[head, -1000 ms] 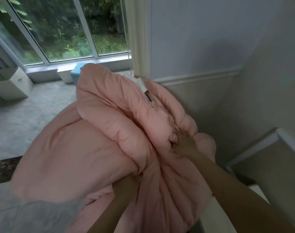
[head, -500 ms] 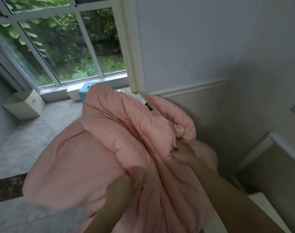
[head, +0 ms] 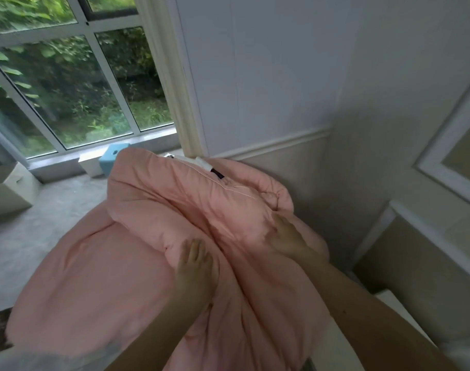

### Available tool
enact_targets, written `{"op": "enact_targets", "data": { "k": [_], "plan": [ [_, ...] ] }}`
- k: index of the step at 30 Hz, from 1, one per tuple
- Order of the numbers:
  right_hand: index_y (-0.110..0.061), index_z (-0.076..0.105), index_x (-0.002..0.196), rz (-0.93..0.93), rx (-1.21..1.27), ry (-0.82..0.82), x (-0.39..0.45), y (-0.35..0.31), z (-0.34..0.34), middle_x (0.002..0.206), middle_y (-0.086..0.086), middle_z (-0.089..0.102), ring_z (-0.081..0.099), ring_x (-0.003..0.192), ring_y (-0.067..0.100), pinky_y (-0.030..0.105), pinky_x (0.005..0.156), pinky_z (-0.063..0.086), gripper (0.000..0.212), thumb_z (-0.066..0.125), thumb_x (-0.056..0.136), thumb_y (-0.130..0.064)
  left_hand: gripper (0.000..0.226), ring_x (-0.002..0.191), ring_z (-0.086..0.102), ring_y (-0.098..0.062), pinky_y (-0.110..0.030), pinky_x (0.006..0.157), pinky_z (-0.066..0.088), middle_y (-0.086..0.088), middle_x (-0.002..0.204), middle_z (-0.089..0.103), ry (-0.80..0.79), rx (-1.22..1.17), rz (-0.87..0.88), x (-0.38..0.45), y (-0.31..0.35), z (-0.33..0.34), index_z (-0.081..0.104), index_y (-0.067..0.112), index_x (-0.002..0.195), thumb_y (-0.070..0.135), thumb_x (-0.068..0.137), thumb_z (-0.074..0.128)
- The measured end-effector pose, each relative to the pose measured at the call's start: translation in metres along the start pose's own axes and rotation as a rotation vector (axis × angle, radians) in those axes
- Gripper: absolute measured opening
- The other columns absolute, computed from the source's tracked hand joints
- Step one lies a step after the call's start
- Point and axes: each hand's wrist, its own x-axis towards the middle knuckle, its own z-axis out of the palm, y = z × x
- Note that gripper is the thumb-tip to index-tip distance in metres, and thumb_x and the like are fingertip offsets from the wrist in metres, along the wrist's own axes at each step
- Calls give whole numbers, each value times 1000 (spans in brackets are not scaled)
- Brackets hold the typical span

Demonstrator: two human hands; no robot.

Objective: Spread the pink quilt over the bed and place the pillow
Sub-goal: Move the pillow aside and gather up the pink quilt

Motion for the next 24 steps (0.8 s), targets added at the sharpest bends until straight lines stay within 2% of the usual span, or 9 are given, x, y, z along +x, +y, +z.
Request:
{"op": "enact_targets", "data": {
  "k": [2, 3, 5, 8, 11, 14, 17, 20, 24],
  "plan": [
    [-15, 15, 149, 31, -41, -8, -12, 4, -6, 157, 4, 17, 23, 142, 24, 34, 113, 24, 70, 49, 91, -35, 50, 134, 34, -35, -43, 110, -23, -21, 140, 42, 21, 15, -9, 1, 4, -10, 59, 7, 122, 33, 85, 38],
    [-15, 13, 149, 44, -50, -11, -18, 6, -7, 158, 4, 14, 20, 143, 24, 33, 115, 21, 71, 48, 92, -38, 54, 141, 19, -32, -44, 111, -20, -17, 150, 28, 35, 38, -32, 5, 5, -6, 46, 10, 134, 40, 89, 39],
    [-16, 11, 150, 73, -55, 1, -32, 10, -12, 158, 3, 10, 16, 145, 21, 33, 117, 17, 74, 48, 91, -42, 63, 143, 8, -29, -45, 115, -9, -12, 154, 16, -39, 31, -26, 7, 7, -13, 32, 13, 142, 48, 91, 40],
    [-19, 13, 149, 118, -3, 65, -64, 10, -25, 157, 3, 15, 19, 143, 21, 33, 117, 19, 74, 52, 89, -39, 67, 144, 4, -29, -45, 117, -3, -12, 156, 10, 41, -18, 41, 7, 7, -22, 20, 14, 147, 50, 93, 36],
    [-18, 15, 149, 141, 57, 166, -106, 4, -38, 156, 4, 20, 23, 142, 22, 31, 114, 20, 71, 53, 90, -31, 70, 140, 26, -29, -49, 114, 17, -15, 151, 30, 241, -199, 118, 2, 10, -32, 34, 11, 142, 54, 87, 26],
    [-17, 18, 149, 206, 143, 256, -157, -5, -38, 155, 2, 21, 23, 142, 23, 34, 116, 22, 68, 52, 92, -31, 74, 116, 56, -32, -48, 95, 45, -13, 127, 59, 305, -411, 257, -11, 10, -40, 61, 8, 119, 59, 74, 31],
    [-16, 34, 142, 245, 278, 429, -216, -16, -30, 147, 8, 34, 40, 132, 28, 35, 107, 36, 58, 57, 89, -22, 72, 107, 61, -33, -46, 90, 50, -17, 121, 62, 407, -475, 422, -30, 12, -46, 61, 8, 117, 63, 79, 34],
    [-13, 34, 142, 316, 263, 547, -272, -19, -23, 145, 8, 36, 38, 133, 24, 20, 97, 31, 57, 57, 89, -13, 72, 108, 60, -35, -44, 89, 50, -19, 121, 61, 444, -498, 538, -53, 22, -50, 62, 8, 117, 64, 79, 36],
    [-19, 28, 145, 456, 258, 676, -365, -10, 3, 152, 2, 29, 29, 140, 20, 22, 108, 22, 60, 54, 92, -22, 75, 121, 49, -35, -43, 100, 39, -17, 131, 52, 409, -594, 713, -108, 56, -60, 56, 10, 124, 65, 76, 37]
  ]
}}
